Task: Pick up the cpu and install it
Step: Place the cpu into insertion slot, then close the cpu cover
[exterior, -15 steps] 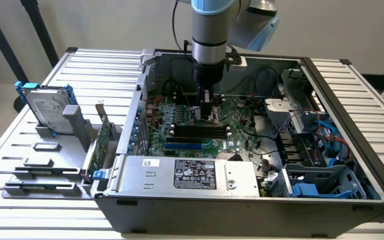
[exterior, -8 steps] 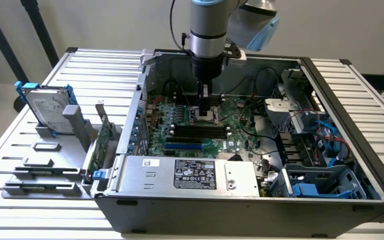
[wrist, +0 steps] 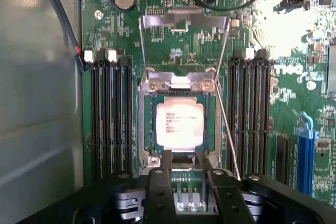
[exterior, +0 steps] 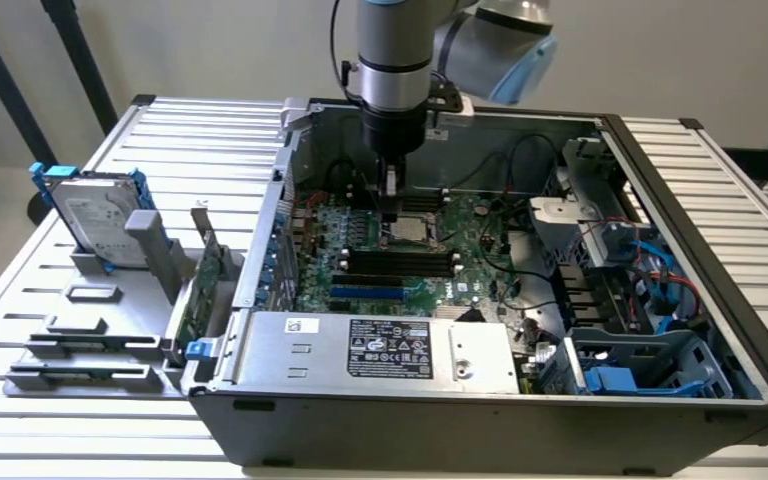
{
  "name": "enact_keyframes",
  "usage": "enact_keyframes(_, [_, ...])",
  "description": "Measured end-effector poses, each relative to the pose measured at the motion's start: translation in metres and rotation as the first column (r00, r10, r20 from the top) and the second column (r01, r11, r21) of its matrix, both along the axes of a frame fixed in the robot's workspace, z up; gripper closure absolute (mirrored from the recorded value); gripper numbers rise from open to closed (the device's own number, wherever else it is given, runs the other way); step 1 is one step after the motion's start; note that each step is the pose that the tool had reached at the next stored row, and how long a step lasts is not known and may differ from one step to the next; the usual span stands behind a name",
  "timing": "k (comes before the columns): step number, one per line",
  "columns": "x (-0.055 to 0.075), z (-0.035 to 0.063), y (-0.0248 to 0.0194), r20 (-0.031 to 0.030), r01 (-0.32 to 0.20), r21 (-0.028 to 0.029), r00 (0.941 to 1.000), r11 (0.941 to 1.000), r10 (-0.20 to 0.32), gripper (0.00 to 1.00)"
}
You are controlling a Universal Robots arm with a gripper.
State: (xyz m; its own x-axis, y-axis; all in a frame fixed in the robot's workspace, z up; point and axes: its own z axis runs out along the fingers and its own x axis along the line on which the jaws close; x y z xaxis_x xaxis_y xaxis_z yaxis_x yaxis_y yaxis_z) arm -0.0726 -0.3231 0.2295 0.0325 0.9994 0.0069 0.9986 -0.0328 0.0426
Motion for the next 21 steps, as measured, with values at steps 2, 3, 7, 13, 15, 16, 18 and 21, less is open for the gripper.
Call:
enact_keyframes(2, [-0.0045,0.0018,-0.0007,-0.0007,0.0,0.0,1.0,1.0,0.0,0.76])
enact_keyframes(3, [-0.006,0.0033,-0.0009,-0.0012,0.0,-0.0001,1.0,1.0,0.0,0.82])
enact_keyframes(7, [-0.007,0.0066,-0.001,-0.0022,0.0,0.0008,1.0,1.0,0.0,0.89])
enact_keyframes(13, [-0.007,0.0066,-0.001,-0.0023,0.0,0.0008,1.0,1.0,0.0,0.89])
enact_keyframes(15, [-0.007,0.0066,-0.001,-0.0024,0.0,0.0008,1.0,1.0,0.0,0.89])
enact_keyframes(16, [-0.007,0.0066,-0.001,-0.0023,0.0,0.0008,1.0,1.0,0.0,0.89])
enact_keyframes(18, [-0.007,0.0066,-0.001,-0.0023,0.0,0.0008,1.0,1.0,0.0,0.89])
enact_keyframes(21, [-0.007,0.0066,-0.001,-0.0023,0.0,0.0008,1.0,1.0,0.0,0.89])
